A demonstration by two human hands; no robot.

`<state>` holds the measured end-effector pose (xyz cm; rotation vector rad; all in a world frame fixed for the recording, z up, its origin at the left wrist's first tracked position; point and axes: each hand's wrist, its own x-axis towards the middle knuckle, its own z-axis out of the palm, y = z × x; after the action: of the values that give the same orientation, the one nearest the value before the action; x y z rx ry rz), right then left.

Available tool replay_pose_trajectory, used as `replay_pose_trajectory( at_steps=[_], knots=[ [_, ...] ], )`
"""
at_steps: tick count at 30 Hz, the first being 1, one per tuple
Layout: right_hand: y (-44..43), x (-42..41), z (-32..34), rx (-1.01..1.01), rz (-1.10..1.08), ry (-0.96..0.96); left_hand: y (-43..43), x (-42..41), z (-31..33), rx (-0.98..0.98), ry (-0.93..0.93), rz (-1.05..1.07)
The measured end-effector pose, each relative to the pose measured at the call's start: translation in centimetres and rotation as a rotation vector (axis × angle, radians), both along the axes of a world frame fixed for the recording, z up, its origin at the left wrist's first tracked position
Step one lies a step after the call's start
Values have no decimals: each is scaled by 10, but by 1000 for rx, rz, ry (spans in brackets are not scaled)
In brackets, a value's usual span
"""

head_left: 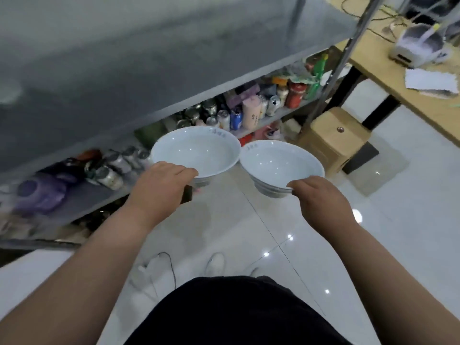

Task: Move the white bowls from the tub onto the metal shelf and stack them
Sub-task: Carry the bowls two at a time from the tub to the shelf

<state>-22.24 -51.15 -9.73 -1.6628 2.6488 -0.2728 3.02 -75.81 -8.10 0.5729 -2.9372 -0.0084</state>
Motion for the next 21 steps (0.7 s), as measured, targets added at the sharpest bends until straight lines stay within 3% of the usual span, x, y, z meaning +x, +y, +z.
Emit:
replay_pose_trajectory(
  at_steps=[12, 21],
  knots=[
    [-159, 59, 17, -97, 675, 21, 39, 151, 31, -126, -24, 670],
    [-261, 145, 34, -190, 805, 71, -12, 237, 47, -206, 0, 830]
  ],
)
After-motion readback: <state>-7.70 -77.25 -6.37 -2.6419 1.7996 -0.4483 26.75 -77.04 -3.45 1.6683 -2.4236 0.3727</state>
